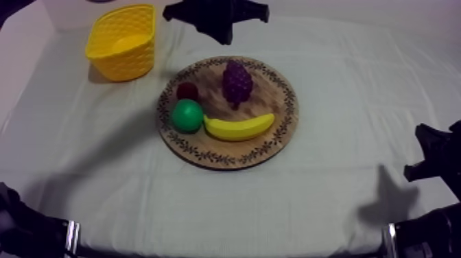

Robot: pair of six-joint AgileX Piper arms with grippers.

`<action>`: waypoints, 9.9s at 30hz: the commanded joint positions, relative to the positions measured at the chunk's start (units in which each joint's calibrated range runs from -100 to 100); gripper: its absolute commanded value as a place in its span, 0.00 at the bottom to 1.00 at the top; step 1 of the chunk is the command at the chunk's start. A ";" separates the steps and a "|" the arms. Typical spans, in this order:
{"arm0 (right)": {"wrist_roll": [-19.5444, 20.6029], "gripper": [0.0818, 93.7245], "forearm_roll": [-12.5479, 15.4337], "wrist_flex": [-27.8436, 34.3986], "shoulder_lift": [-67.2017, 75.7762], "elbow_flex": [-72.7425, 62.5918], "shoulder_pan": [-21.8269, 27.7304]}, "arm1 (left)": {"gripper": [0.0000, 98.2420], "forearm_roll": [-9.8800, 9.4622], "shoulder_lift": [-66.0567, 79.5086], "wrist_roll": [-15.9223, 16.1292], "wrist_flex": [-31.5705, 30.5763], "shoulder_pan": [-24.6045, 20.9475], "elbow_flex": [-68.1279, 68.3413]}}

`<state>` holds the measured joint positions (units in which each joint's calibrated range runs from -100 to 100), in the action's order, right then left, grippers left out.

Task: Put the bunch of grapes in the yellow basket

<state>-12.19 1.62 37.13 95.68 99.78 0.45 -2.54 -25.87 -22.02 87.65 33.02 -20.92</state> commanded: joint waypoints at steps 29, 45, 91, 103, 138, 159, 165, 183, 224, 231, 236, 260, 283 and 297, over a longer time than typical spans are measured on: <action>0.00 0.00 0.02 0.05 0.00 -0.01 0.00 | 0.56 3.78 -1.56 -9.13 -1.24 -0.15 1.51; 0.00 0.00 0.02 0.05 0.00 -0.01 0.00 | 0.71 3.69 -2.57 -8.28 -4.87 -0.11 2.09; 0.00 0.00 0.02 0.05 0.00 -0.01 0.00 | 0.76 7.99 -20.67 -1.69 -14.07 -3.13 -2.65; 0.00 0.00 0.02 0.05 0.00 -0.01 0.00 | 0.77 9.01 -27.31 -1.29 -9.99 -3.44 -10.93; 0.00 0.00 0.02 0.05 0.00 -0.01 0.00 | 0.57 10.94 -32.89 -0.88 -7.07 -4.31 -14.72; 0.00 0.00 0.02 0.05 0.00 -0.01 0.00 | 0.54 10.52 -18.88 4.02 -14.35 -4.83 -1.62; 0.00 0.00 0.02 0.05 0.00 -0.01 0.00 | 0.54 10.31 -8.13 7.76 -16.58 -5.09 6.38; 0.00 0.00 0.02 0.05 0.00 -0.01 0.00 | 0.54 5.89 23.18 15.22 -19.06 -4.35 35.17; 0.00 0.00 0.02 0.05 0.00 -0.01 0.00 | 0.55 6.26 25.23 16.94 -19.94 -24.68 37.35; 0.00 0.00 0.02 0.05 0.00 -0.01 0.00 | 0.55 6.15 17.50 16.02 -18.21 -24.14 25.47; 0.00 0.00 0.02 0.05 0.00 -0.01 0.00 | 0.55 6.01 11.30 15.57 -16.40 -24.27 16.61; 0.00 0.00 0.02 0.05 0.00 -0.01 0.00 | 0.56 4.82 -6.44 14.88 -18.67 -26.43 4.97; 0.00 0.00 0.02 0.05 0.00 -0.01 0.00 | 0.84 3.45 -4.19 13.97 -23.07 -25.64 8.12; 0.00 0.00 0.02 0.05 0.00 -0.01 0.00 | 0.58 4.11 7.72 14.32 -30.29 -26.40 21.97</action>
<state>-12.19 1.62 37.18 95.68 99.78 0.45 1.49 -20.60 -7.96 58.43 6.65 -2.24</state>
